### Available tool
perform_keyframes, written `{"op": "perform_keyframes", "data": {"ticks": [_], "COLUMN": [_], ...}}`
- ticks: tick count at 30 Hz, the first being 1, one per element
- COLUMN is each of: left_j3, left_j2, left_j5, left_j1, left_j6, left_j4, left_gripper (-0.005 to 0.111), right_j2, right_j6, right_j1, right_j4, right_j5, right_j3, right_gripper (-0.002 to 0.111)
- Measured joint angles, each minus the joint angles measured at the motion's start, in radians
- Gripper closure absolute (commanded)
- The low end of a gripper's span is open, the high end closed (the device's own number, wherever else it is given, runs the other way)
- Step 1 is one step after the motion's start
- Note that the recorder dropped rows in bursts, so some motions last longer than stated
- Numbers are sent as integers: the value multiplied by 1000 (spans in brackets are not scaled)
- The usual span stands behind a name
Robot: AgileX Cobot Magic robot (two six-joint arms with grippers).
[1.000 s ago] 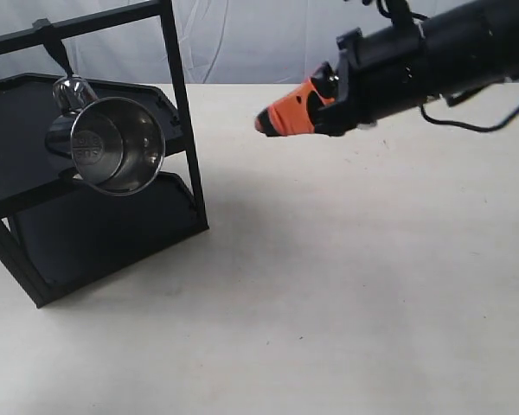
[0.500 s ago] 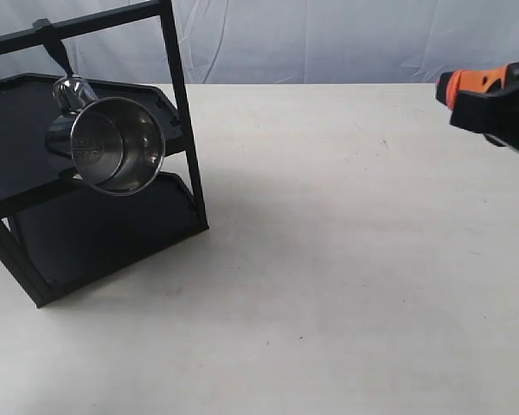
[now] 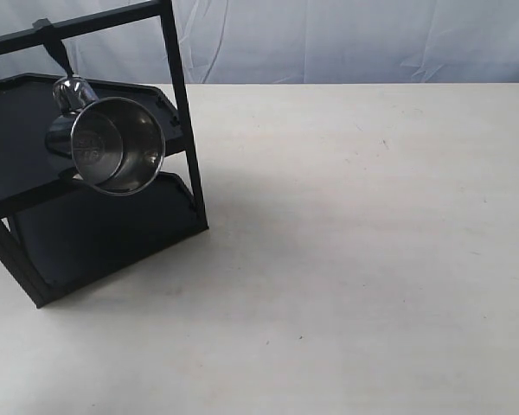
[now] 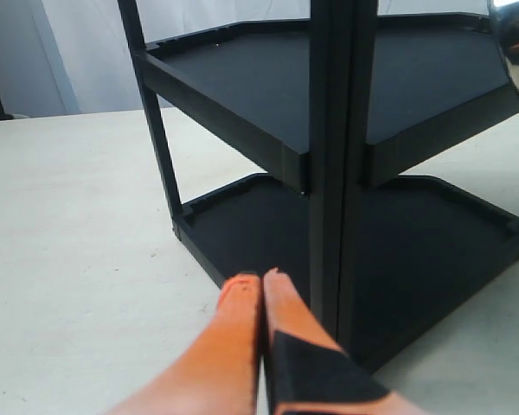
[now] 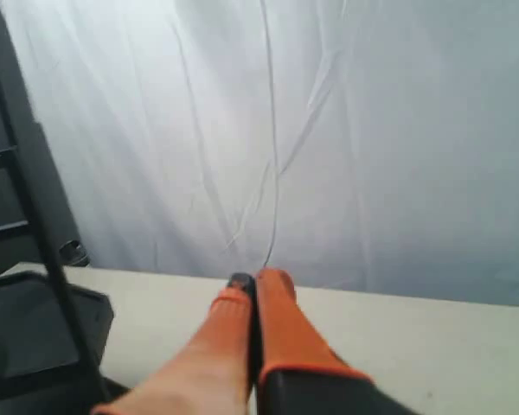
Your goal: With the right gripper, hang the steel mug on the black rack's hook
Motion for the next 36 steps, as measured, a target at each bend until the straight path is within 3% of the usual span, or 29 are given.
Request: {"op": "perform_keyframes", "data": {"ticks": [7, 15, 17, 21, 24, 28, 36], "left_j3": [0, 0, 0, 0, 0, 0, 0], "left_j2": [0, 0, 0, 0, 0, 0, 0], "left_j5": [0, 0, 0, 0, 0, 0, 0], "left_j1": [0, 0, 0, 0, 0, 0, 0], "left_j6": [0, 0, 0, 0, 0, 0, 0], "left_j4": [0, 0, 0, 0, 0, 0, 0], "left_gripper": [107, 107, 107, 107, 107, 107, 107], "right_j2": [-227, -303, -316, -371, -408, -464, -536], "right_j6": [-7, 12, 102, 577, 862, 993, 1025], "right_j1": [-147, -161, -161, -161, -161, -161, -161], "right_j4": [0, -28, -144, -623, -862, -979, -1104], "right_j5": [-32, -37, -30, 13, 35, 47, 181], "right_j3": [185, 326, 348, 391, 429, 481, 514], "right_gripper": [109, 109, 109, 109, 109, 109, 109]}}
